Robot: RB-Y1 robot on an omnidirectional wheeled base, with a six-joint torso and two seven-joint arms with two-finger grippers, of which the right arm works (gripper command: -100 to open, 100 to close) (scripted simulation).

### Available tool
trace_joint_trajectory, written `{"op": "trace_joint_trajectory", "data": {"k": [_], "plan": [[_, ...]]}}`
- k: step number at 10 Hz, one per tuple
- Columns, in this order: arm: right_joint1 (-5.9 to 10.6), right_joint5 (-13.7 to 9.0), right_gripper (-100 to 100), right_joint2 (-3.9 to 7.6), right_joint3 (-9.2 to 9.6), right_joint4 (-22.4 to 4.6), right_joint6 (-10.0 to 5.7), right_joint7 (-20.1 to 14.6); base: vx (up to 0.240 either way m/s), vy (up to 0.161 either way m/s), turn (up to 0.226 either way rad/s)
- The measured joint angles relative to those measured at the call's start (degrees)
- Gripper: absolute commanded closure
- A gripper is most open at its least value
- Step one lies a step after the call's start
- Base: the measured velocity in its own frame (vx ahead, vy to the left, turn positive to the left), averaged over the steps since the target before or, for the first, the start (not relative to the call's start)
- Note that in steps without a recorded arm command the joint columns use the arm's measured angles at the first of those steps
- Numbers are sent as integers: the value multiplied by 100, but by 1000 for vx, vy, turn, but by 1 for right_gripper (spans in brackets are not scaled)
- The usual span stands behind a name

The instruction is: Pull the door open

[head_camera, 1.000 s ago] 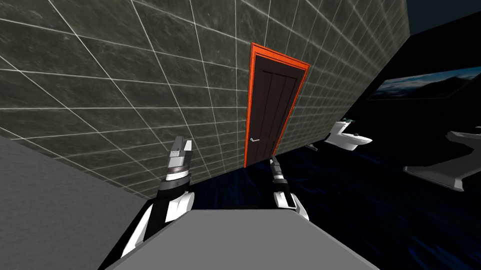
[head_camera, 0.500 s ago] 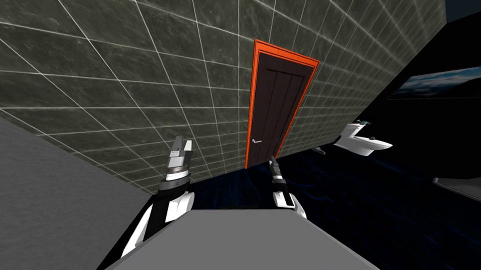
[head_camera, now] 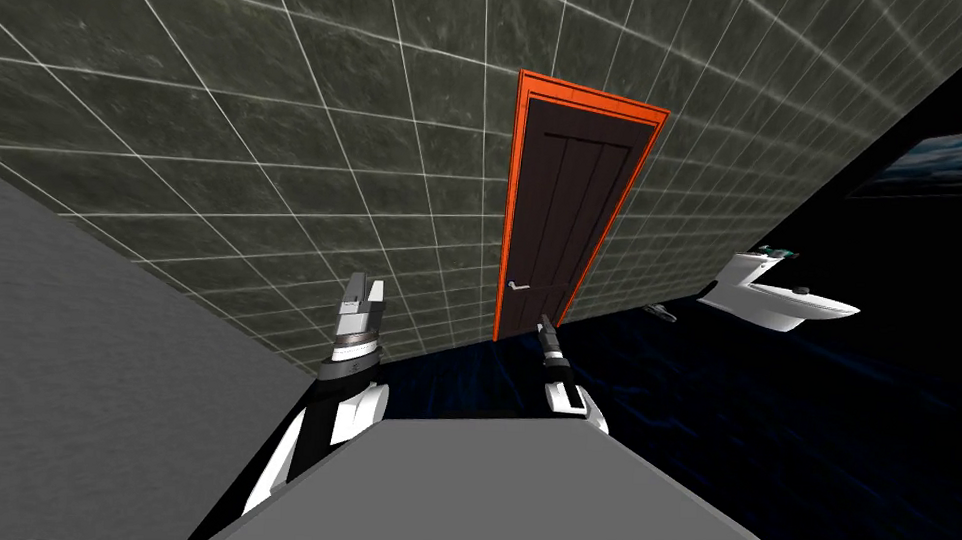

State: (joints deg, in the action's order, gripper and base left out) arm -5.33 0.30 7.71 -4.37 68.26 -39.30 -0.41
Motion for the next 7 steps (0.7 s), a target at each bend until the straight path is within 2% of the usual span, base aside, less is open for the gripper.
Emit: {"op": "trace_joint_trajectory", "data": {"k": [1, 3, 7], "plan": [[43, -14, -100, 3, -5, -116, -19, -22, 67, -89, 159], [152, -37, -100, 15, -19, -371, -94, -56, 40, -52, 60], [406, -96, -100, 52, -56, -963, -235, -138, 61, -79, 137]]}}
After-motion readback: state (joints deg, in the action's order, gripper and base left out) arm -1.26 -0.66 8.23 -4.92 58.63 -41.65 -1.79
